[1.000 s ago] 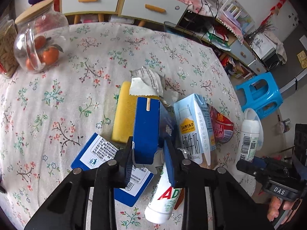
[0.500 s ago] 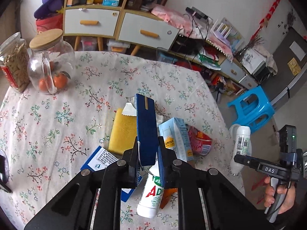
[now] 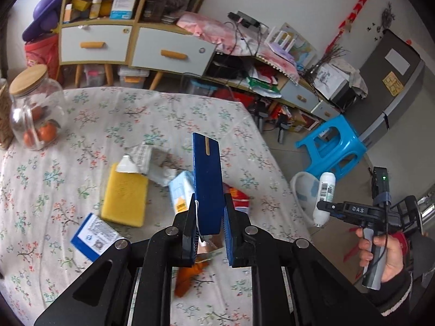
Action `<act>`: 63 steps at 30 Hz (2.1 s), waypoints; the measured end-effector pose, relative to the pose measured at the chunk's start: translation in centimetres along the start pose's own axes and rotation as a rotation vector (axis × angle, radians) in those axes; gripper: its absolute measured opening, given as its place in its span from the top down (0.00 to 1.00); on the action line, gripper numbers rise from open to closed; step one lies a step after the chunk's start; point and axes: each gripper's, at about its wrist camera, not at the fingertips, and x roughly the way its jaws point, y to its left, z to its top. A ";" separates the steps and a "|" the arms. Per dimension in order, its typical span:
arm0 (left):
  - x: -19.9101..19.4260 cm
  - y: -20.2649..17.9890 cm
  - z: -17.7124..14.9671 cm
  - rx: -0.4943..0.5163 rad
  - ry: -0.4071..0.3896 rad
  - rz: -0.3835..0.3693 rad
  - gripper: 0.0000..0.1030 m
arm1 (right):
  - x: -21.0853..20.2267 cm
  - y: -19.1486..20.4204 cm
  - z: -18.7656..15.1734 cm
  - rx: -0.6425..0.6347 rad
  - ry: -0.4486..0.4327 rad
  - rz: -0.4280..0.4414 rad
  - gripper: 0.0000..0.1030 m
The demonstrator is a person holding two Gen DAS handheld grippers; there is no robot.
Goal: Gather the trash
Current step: 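Carry the bottle and blue box to the wastebasket and release both, then move both grippers back to the table toward the red can and yellow sponge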
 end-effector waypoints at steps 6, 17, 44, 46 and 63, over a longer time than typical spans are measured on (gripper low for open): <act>2.7 -4.1 0.0 0.048 0.041 -0.026 0.85 | -0.4 -6.3 1.5 0.120 -0.022 -0.058 0.62; 9.8 -12.5 0.2 0.164 0.139 -0.096 0.85 | -1.4 -14.2 3.3 0.255 -0.069 -0.124 0.49; 23.0 -26.9 -1.8 0.340 0.248 -0.125 0.37 | -7.2 -22.1 0.4 0.294 -0.105 -0.202 0.29; 22.8 -26.8 -1.6 0.329 0.253 -0.071 0.23 | -7.4 -22.1 0.4 0.292 -0.108 -0.198 0.28; 16.8 -21.4 -1.6 0.366 0.201 0.015 0.00 | -6.8 -18.4 0.4 0.210 -0.098 -0.212 0.23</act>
